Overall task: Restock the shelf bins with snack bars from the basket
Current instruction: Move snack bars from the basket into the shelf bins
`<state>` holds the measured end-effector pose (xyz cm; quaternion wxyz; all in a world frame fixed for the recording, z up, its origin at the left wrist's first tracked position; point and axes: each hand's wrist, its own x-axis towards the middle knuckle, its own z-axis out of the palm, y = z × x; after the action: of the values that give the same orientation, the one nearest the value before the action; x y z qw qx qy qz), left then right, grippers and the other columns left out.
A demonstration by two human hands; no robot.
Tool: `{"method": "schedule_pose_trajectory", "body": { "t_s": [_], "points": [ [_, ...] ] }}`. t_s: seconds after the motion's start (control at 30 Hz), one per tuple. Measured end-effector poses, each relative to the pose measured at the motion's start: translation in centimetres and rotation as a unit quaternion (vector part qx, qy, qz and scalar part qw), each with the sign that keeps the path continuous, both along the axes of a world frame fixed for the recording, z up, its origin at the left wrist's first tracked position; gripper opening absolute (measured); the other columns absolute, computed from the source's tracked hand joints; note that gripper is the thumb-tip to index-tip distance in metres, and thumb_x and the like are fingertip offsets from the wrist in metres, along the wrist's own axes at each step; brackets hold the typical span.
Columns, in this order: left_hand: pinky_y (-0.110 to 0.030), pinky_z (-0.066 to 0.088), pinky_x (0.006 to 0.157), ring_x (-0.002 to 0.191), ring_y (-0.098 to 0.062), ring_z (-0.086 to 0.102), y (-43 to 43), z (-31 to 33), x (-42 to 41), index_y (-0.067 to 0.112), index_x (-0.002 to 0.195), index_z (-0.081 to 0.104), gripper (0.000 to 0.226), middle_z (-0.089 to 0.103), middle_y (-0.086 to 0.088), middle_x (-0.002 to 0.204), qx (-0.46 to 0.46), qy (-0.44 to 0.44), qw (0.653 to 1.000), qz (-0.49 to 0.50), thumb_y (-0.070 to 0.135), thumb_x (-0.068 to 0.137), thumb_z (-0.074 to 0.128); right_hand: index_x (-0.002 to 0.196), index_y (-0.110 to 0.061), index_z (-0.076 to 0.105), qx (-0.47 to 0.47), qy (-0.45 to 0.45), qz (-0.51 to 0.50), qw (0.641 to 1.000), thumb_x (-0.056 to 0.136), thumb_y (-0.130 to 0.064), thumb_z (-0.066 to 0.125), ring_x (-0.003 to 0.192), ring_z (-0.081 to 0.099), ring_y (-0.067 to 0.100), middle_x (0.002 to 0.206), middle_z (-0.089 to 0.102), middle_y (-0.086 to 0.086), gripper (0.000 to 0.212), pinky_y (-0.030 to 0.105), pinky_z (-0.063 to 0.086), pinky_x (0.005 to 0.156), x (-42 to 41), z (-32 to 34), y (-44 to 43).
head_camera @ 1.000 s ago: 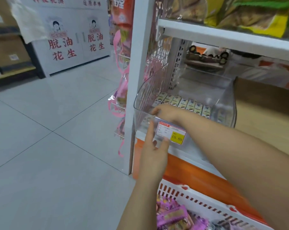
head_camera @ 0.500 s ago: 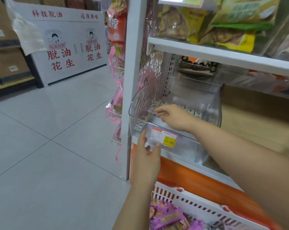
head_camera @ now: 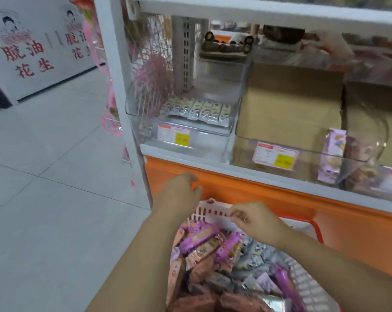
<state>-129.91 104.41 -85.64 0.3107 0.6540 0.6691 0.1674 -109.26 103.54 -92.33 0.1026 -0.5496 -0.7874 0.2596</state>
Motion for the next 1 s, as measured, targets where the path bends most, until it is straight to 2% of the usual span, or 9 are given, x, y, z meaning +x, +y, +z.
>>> {"method": "schedule_pose_trajectory", "body": {
  "t_s": [0.07, 0.17, 0.27, 0.33, 0.53, 0.67, 0.83, 0.93, 1.0],
  "points": [
    [-0.035, 0.044, 0.097, 0.117, -0.023, 0.052, 0.1, 0.0, 0.8, 0.02, 0.132, 0.05, 0.037, 0.054, -0.002, 0.133, 0.004, 0.027, 0.999, -0.026, 0.03, 0.096, 0.05, 0.105, -0.02, 0.067, -0.068, -0.059, -0.001, 0.996, 0.092, -0.014, 0.053, 0.076, 0.058, 0.007, 0.088, 0.061, -0.009, 0.02, 0.01, 0.04, 0.068, 1.9, -3.5, -0.3],
    [-0.038, 0.045, 0.096, 0.115, -0.022, 0.053, 0.3, -0.2, 1.9, 0.023, 0.134, 0.048, 0.039, 0.053, -0.001, 0.134, 0.007, 0.039, 0.998, -0.057, 0.032, 0.096, 0.051, 0.107, -0.021, 0.063, -0.125, -0.161, 0.028, 0.979, 0.092, -0.01, 0.047, 0.083, 0.061, 0.023, 0.095, 0.062, 0.006, 0.025, 0.031, 0.048, 0.074, 3.9, -7.4, -1.0],
    [-0.035, 0.046, 0.094, 0.114, -0.02, 0.054, 0.5, -0.3, 2.6, 0.024, 0.136, 0.046, 0.041, 0.051, 0.0, 0.135, 0.017, 0.041, 0.996, -0.082, 0.033, 0.096, 0.051, 0.133, -0.014, 0.049, -0.084, -0.304, 0.092, 0.945, 0.091, -0.003, 0.044, 0.122, 0.045, 0.025, 0.131, 0.049, 0.011, 0.044, 0.034, 0.037, 0.101, 5.1, -10.0, -1.4],
    [-0.034, 0.046, 0.094, 0.115, -0.019, 0.054, 0.8, -0.6, 2.8, 0.024, 0.136, 0.046, 0.041, 0.051, 0.0, 0.136, 0.022, 0.046, 0.994, -0.092, 0.033, 0.096, 0.051, 0.139, -0.009, 0.042, -0.061, -0.381, 0.114, 0.915, 0.092, -0.004, 0.046, 0.133, 0.033, 0.026, 0.145, 0.037, 0.011, 0.047, 0.037, 0.027, 0.11, 5.3, -11.1, -1.2],
    [-0.039, 0.048, 0.092, 0.112, -0.017, 0.055, 1.2, -1.4, 3.0, 0.026, 0.135, 0.046, 0.04, 0.052, 0.002, 0.134, 0.015, 0.057, 0.993, -0.102, 0.034, 0.096, 0.05, 0.125, -0.003, 0.053, -0.073, -0.475, 0.11, 0.87, 0.09, 0.008, 0.044, 0.119, 0.046, 0.031, 0.127, 0.055, 0.018, 0.038, 0.039, 0.044, 0.09, 4.3, -10.6, -0.7],
    [-0.04, 0.049, 0.092, 0.112, -0.018, 0.054, 1.3, -1.4, 3.3, 0.026, 0.135, 0.046, 0.04, 0.052, 0.001, 0.133, 0.014, 0.061, 0.992, -0.106, 0.034, 0.096, 0.05, 0.113, -0.008, 0.064, -0.086, -0.429, 0.052, 0.898, 0.084, 0.006, 0.048, 0.107, 0.057, 0.026, 0.115, 0.061, 0.013, 0.036, 0.033, 0.05, 0.075, 4.5, -8.8, -0.8],
    [-0.031, 0.044, 0.096, 0.118, -0.015, 0.052, 0.8, -0.5, 3.7, 0.024, 0.133, 0.049, 0.038, 0.052, 0.002, 0.134, -0.001, 0.031, 0.991, -0.13, 0.032, 0.097, 0.051, 0.12, -0.023, 0.059, -0.062, -0.22, -0.05, 0.972, 0.089, -0.033, 0.053, 0.099, 0.059, 0.016, 0.115, 0.062, 0.0, 0.033, 0.029, 0.048, 0.08, 4.6, -0.3, -1.1],
    [-0.015, 0.034, 0.087, 0.118, -0.009, 0.05, 0.1, 0.7, 3.7, 0.023, 0.132, 0.052, 0.036, 0.053, 0.006, 0.136, -0.04, -0.015, 0.984, -0.171, 0.027, 0.097, 0.052, 0.105, -0.029, 0.064, -0.054, -0.065, -0.053, 0.995, 0.09, -0.034, 0.057, 0.064, 0.047, 0.001, 0.086, 0.063, -0.009, 0.017, 0.017, 0.037, 0.059, 4.8, 5.1, -2.0],
    [-0.015, 0.033, 0.086, 0.114, -0.006, 0.05, -0.6, 1.6, 3.6, 0.025, 0.132, 0.052, 0.037, 0.052, 0.01, 0.134, -0.078, -0.055, 0.976, -0.197, 0.03, 0.096, 0.054, 0.094, -0.031, 0.065, -0.051, 0.03, -0.075, 0.995, 0.089, -0.033, 0.061, 0.052, 0.041, 0.003, 0.064, 0.056, -0.008, 0.006, 0.017, 0.031, 0.051, 5.0, 7.7, -2.6]
  ]
}}
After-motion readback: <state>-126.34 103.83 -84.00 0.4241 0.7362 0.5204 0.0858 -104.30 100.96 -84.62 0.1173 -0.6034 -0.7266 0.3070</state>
